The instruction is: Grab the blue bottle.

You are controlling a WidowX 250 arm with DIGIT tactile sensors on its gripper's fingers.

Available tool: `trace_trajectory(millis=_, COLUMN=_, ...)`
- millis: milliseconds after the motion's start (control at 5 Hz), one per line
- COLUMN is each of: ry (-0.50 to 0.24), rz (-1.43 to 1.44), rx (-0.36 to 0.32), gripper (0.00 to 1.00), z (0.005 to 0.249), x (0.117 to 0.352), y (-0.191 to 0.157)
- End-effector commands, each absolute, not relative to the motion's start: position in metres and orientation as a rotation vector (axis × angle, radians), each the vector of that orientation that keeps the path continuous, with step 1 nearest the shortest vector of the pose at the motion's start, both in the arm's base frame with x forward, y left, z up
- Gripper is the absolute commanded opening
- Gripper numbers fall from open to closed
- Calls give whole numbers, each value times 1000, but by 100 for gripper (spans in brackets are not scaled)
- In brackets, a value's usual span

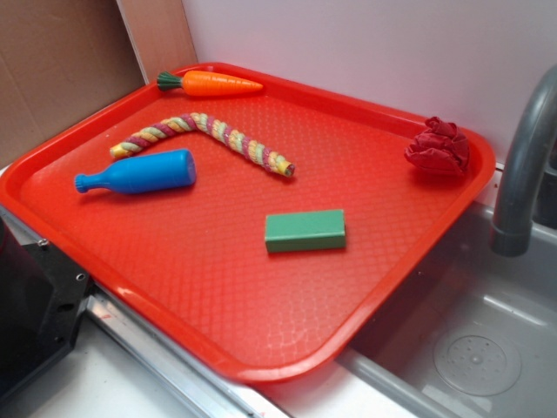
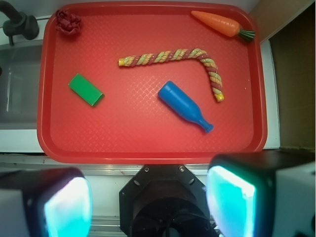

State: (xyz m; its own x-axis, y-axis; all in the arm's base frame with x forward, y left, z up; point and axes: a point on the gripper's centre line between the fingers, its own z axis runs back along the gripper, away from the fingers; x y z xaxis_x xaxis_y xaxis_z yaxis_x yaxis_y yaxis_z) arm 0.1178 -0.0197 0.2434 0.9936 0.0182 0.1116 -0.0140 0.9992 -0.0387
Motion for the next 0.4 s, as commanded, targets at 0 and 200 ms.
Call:
trace_trajectory(millis=0, ry=-112, rz=16, rx=-38, gripper=100, z=243, x=118, y=-20)
trace_trajectory(millis=200, ry=-97, rz=2, rx=-47, gripper=100, z=242, x=163, y=4)
